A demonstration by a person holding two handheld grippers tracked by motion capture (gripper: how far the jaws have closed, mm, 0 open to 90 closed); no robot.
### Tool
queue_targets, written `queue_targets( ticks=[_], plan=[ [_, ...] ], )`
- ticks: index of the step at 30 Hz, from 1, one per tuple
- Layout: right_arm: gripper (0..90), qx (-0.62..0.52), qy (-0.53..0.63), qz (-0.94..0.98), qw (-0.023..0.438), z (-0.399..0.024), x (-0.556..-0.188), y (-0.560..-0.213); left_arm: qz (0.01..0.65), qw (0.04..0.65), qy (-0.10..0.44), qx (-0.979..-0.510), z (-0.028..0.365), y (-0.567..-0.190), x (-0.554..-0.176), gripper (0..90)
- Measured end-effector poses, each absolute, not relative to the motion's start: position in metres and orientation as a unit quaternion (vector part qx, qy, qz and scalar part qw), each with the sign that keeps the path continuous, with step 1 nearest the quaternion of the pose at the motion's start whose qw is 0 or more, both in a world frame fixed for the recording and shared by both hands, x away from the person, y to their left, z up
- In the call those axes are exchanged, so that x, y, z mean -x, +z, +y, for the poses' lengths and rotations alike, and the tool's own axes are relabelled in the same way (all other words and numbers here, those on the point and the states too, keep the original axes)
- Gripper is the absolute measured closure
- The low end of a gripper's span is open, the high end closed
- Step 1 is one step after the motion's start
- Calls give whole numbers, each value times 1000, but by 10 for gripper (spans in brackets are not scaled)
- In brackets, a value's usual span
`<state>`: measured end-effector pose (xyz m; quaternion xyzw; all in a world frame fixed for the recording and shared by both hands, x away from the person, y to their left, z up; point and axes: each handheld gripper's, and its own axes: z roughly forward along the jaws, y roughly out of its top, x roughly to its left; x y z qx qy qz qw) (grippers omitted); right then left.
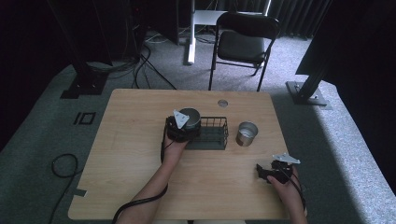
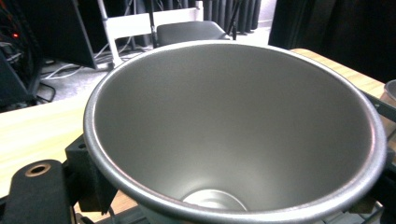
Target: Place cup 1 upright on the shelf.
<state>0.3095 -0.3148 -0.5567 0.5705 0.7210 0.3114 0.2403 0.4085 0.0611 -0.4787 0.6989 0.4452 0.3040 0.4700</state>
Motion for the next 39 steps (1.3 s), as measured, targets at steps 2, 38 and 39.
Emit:
queue_targets(
  ticks=[2,38,39],
  plan=[
    [113,-570,311,721,240,-315,-309,-557,443,466,305,-703,60,-478,-409,83],
    [112,-570,311,721,240,-315,-309,-557,404,479,294,-722,93,-459,-385,19],
    [112,-570,311,721,240,-315,-310,-557,403,478,294,-723,94,-459,-383,19]
  ],
)
